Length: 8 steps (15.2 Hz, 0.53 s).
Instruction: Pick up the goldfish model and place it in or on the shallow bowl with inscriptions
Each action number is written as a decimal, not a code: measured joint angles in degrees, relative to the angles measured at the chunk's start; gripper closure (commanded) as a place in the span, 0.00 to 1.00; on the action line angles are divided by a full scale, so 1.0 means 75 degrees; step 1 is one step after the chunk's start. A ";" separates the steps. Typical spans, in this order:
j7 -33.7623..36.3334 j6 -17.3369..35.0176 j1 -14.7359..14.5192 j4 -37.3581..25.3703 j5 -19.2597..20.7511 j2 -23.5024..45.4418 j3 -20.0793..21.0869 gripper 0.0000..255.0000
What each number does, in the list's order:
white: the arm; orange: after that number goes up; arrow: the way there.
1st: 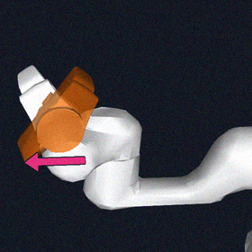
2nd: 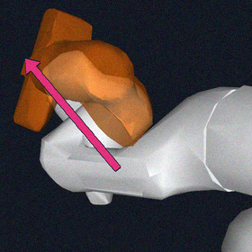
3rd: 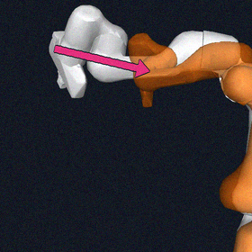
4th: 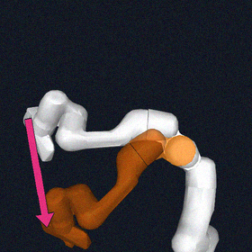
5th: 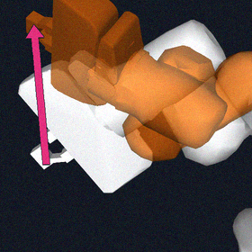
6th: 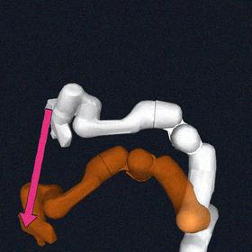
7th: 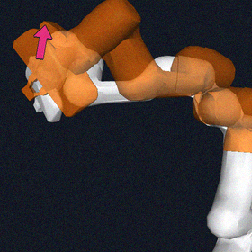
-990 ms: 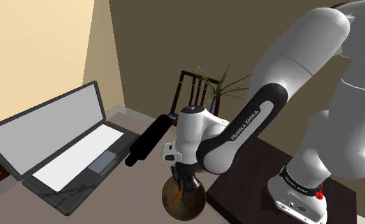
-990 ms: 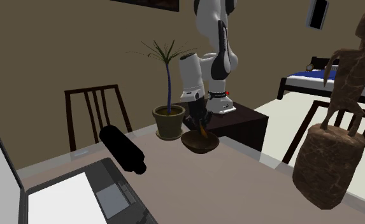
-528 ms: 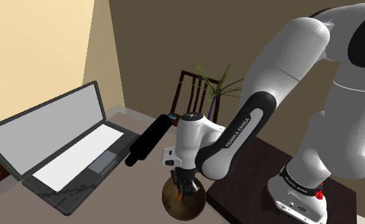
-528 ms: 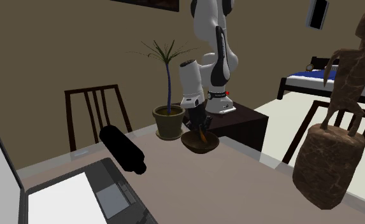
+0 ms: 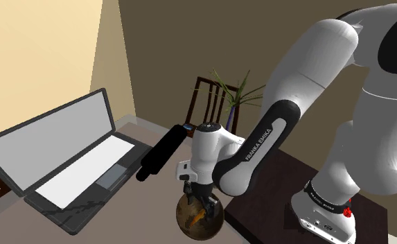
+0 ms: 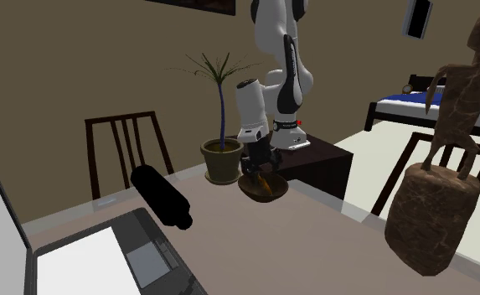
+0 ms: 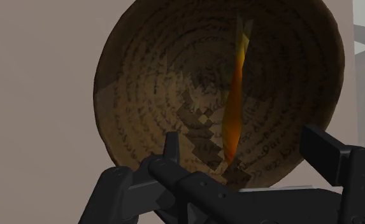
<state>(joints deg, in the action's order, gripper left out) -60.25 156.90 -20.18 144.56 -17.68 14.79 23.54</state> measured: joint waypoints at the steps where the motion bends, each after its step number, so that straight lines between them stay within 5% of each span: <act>1: 0.0000 0.0000 0.0000 0.0000 0.0000 0.0000 0.0000 0.00; 8: -0.0167 -0.1014 0.0246 0.0020 -0.0237 -0.1033 0.0085 0.00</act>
<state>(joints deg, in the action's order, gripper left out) -61.50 149.30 -18.34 144.71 -19.46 7.04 24.18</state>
